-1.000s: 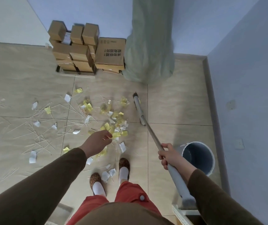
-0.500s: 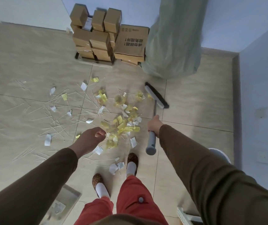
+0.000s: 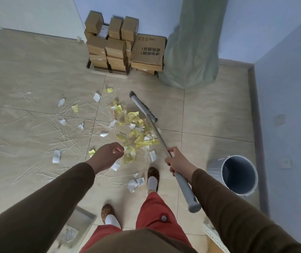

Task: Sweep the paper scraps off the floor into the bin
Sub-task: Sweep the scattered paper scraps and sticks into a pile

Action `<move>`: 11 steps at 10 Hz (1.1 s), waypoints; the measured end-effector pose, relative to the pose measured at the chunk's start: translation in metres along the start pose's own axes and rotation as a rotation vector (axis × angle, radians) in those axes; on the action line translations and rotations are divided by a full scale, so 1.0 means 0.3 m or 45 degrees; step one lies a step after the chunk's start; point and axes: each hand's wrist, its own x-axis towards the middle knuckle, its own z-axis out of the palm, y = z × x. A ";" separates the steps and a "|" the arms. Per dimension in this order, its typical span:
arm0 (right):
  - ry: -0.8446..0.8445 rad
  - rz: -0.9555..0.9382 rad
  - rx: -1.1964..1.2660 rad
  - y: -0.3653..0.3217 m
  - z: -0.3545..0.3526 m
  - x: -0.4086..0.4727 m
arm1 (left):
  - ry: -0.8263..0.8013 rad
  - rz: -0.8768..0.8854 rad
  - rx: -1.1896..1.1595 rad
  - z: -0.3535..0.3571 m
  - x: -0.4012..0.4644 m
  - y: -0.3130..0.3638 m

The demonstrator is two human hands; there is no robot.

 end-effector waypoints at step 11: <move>-0.208 0.455 1.868 0.077 0.942 -0.414 | 0.035 0.048 -0.002 -0.028 -0.451 -0.535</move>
